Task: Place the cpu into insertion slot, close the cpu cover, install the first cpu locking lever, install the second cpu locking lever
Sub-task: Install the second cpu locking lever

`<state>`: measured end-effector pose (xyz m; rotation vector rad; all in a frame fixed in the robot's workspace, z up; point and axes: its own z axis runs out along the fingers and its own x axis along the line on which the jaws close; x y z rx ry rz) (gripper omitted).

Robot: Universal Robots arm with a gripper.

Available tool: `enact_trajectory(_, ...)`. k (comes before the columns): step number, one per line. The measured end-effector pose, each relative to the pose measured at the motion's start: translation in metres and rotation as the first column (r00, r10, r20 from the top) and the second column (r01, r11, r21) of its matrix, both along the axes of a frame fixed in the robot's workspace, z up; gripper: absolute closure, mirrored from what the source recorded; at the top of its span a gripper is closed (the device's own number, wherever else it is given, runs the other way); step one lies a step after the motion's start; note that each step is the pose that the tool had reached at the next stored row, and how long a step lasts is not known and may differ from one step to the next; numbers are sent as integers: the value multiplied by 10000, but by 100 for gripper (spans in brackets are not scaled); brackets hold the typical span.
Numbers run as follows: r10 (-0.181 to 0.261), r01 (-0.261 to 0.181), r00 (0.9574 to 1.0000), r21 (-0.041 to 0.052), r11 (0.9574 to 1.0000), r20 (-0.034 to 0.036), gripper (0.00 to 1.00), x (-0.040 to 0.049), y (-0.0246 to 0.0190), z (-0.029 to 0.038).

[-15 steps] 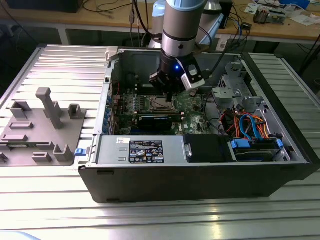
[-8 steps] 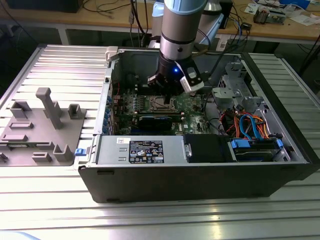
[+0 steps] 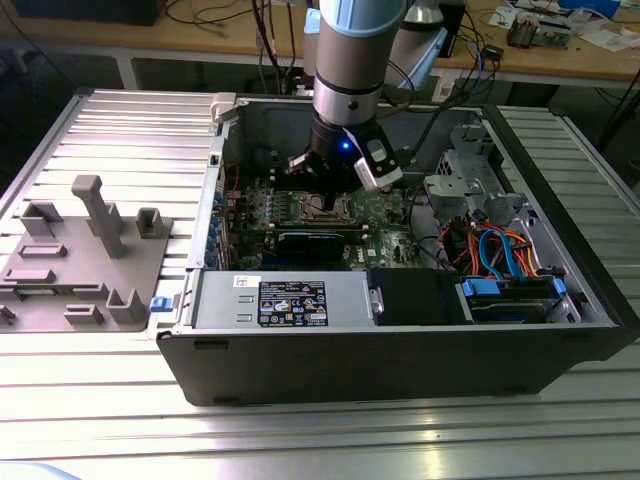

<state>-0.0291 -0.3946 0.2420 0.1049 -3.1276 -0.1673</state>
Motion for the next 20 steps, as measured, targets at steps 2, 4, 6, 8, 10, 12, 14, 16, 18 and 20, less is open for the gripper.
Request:
enact_trajectory(2,0,0,10000,22,10000,-6,89,-38,-12,-7)
enact_trajectory(4,0,0,10000,39,10000,-11,89,-72,-15,-21)
enact_trajectory(6,0,0,10000,56,10000,-20,89,-116,-15,-50)
enact_trajectory(8,0,0,10000,72,10000,-20,89,-131,-16,-74)
enact_trajectory(10,1,0,10000,117,9999,-22,89,-132,-34,-99)
enact_trajectory(12,-1,1,10000,191,9998,-28,89,-140,-57,-121)
enact_trajectory(14,0,1,10000,292,9996,-42,89,-182,-72,-150)
enact_trajectory(16,1,2,10000,365,9993,-87,89,-205,-95,-164)
enact_trajectory(18,0,7,9999,506,9987,-147,89,-206,-196,-168)
enact_trajectory(20,0,9,9999,570,9984,-155,89,-214,-205,-169)
